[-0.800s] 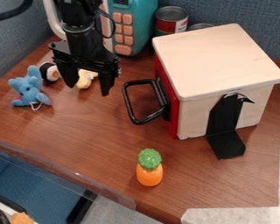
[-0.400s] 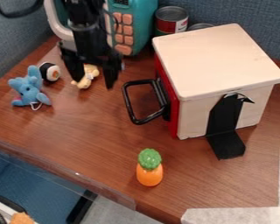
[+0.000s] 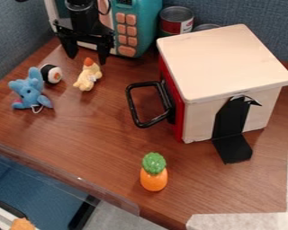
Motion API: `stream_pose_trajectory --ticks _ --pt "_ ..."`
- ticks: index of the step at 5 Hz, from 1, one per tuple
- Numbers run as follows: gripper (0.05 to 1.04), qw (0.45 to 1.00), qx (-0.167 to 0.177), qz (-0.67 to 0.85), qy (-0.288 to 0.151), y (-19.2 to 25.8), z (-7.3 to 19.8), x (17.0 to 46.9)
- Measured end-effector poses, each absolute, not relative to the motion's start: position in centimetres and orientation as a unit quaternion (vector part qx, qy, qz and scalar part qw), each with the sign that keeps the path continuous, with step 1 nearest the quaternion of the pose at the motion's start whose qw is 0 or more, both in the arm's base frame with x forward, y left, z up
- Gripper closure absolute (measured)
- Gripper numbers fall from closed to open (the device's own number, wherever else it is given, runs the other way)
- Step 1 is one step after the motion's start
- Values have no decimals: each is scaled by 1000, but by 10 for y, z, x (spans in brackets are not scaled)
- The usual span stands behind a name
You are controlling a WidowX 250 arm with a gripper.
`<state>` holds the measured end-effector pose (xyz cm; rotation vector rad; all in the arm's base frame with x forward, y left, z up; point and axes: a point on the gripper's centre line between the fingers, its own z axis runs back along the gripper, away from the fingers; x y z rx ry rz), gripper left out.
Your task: Put the yellow duck on top of the drawer
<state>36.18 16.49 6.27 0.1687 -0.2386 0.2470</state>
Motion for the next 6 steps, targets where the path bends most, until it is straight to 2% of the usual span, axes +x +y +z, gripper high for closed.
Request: stream_pose_trajectory --ticks 2,3,4,5,6 --pt "118 986 75 142 -49 178 3 370" --pt "401 984 73 153 -45 177 1 374" --pt "630 985 62 156 -44 172 2 373" --pt "709 981 45 183 -48 164 32 370" --pt "719 981 23 184 -61 125 85 374"
